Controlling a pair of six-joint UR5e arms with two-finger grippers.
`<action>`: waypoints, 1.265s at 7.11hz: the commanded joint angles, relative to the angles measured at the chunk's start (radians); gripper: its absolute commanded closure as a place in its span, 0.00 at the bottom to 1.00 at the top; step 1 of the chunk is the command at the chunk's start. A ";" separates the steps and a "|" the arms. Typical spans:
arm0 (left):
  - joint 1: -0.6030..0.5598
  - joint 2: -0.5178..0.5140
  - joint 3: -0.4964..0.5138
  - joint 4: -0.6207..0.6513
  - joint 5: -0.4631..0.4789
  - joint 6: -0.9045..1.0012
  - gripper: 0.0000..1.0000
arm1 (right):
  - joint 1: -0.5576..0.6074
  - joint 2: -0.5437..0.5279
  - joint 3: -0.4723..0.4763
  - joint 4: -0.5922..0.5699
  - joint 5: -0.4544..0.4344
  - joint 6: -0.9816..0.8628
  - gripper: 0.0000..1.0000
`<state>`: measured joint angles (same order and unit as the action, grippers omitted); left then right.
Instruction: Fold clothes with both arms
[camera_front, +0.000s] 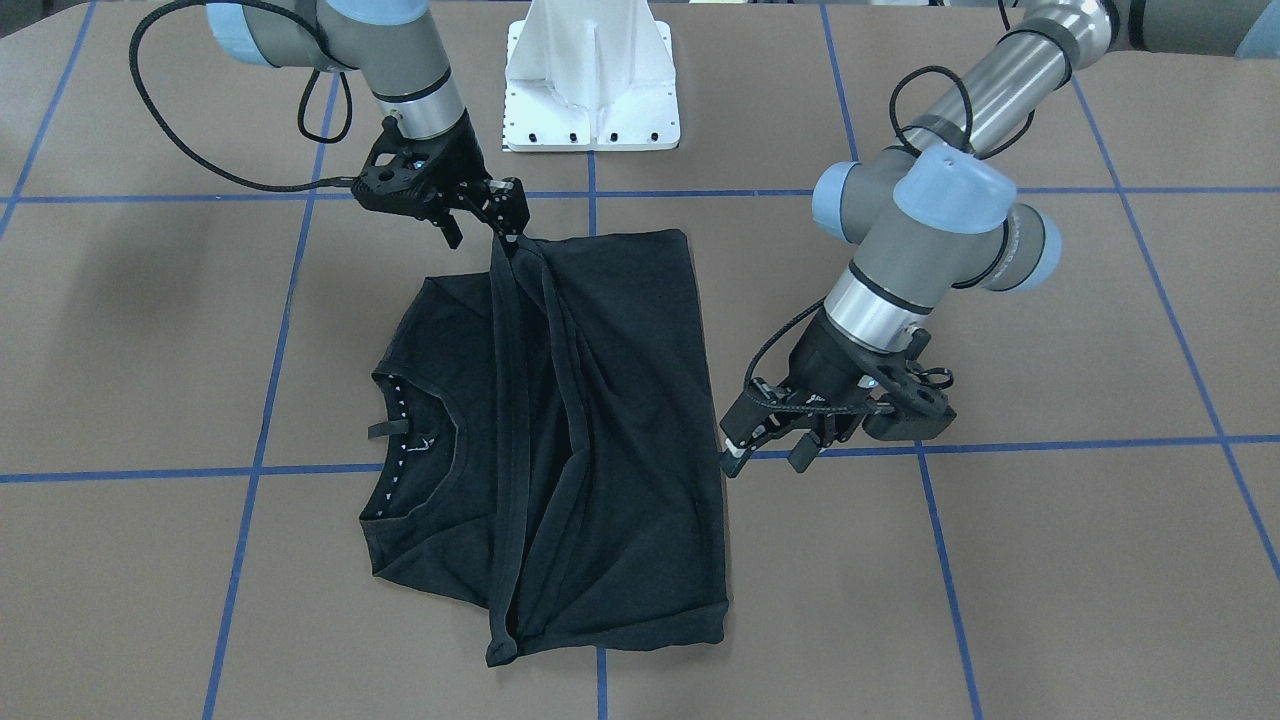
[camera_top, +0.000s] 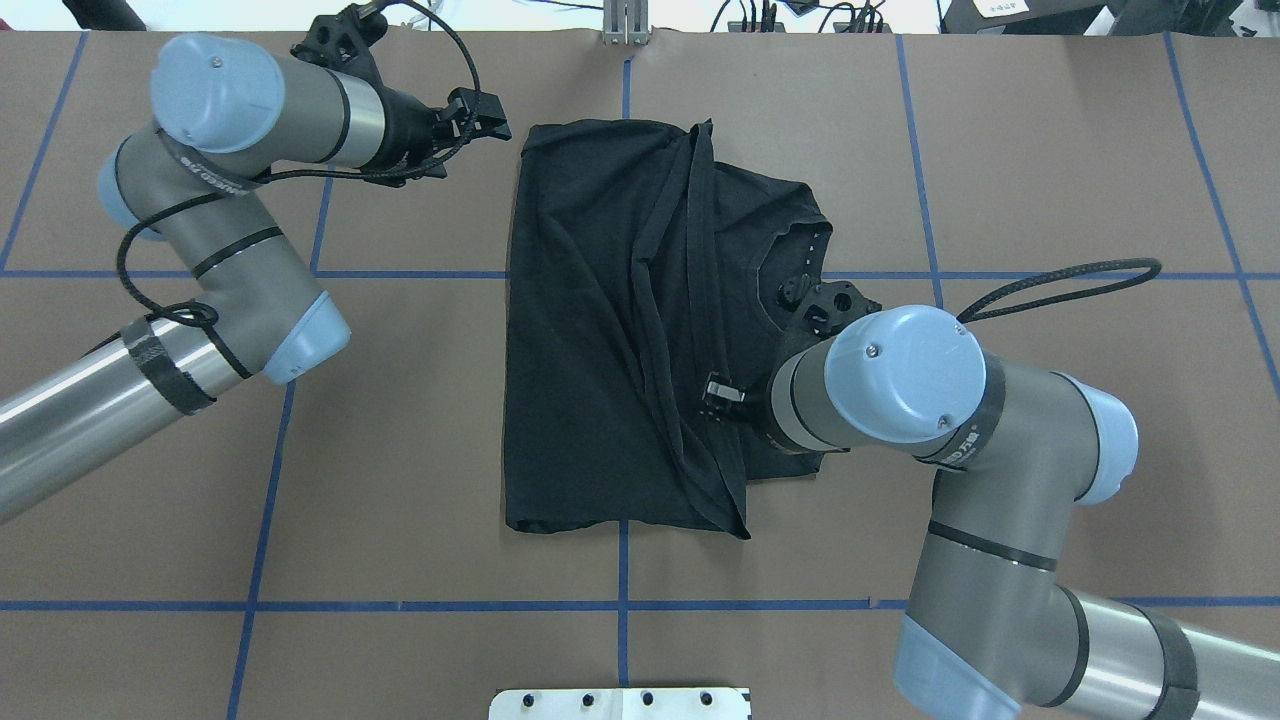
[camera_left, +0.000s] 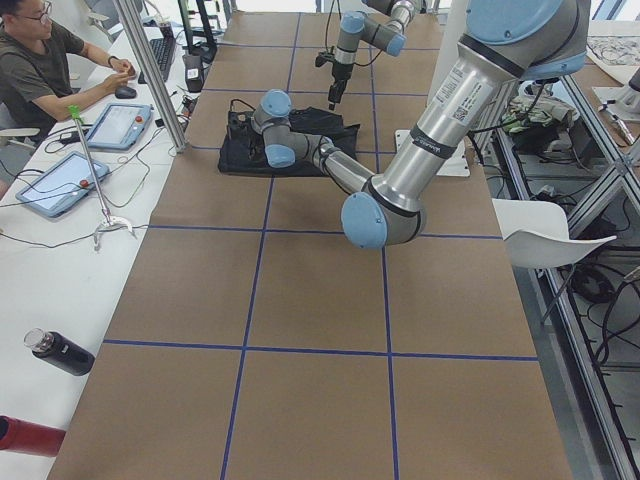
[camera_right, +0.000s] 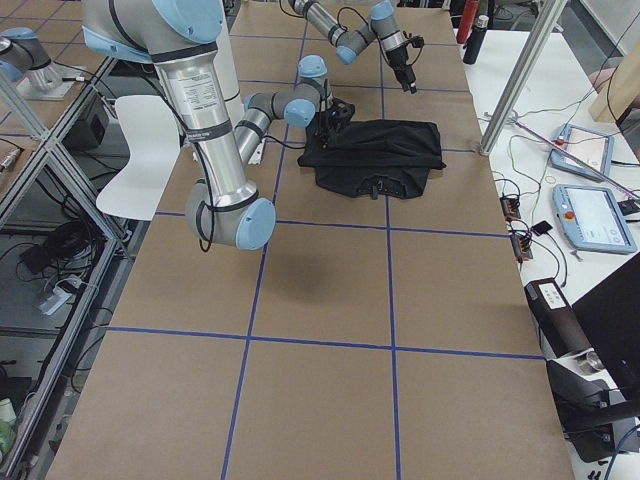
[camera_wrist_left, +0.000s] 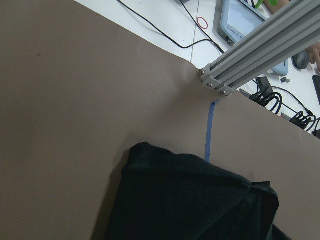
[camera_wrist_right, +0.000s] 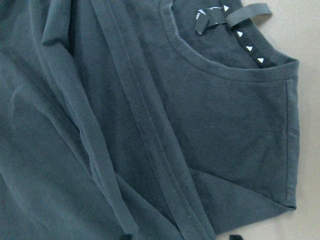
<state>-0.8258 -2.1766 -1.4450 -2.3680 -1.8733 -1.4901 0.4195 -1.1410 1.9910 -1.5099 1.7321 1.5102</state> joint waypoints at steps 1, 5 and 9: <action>-0.024 0.079 -0.087 0.015 -0.012 0.077 0.01 | -0.069 0.003 0.012 -0.096 -0.089 -0.465 0.35; -0.024 0.156 -0.203 0.174 -0.017 0.076 0.01 | -0.174 0.001 0.005 -0.124 -0.167 -0.741 0.31; -0.024 0.205 -0.238 0.179 -0.015 0.060 0.01 | -0.212 0.012 -0.044 -0.128 -0.230 -0.800 0.43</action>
<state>-0.8498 -1.9798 -1.6805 -2.1906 -1.8885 -1.4264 0.2097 -1.1312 1.9538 -1.6385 1.5167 0.7307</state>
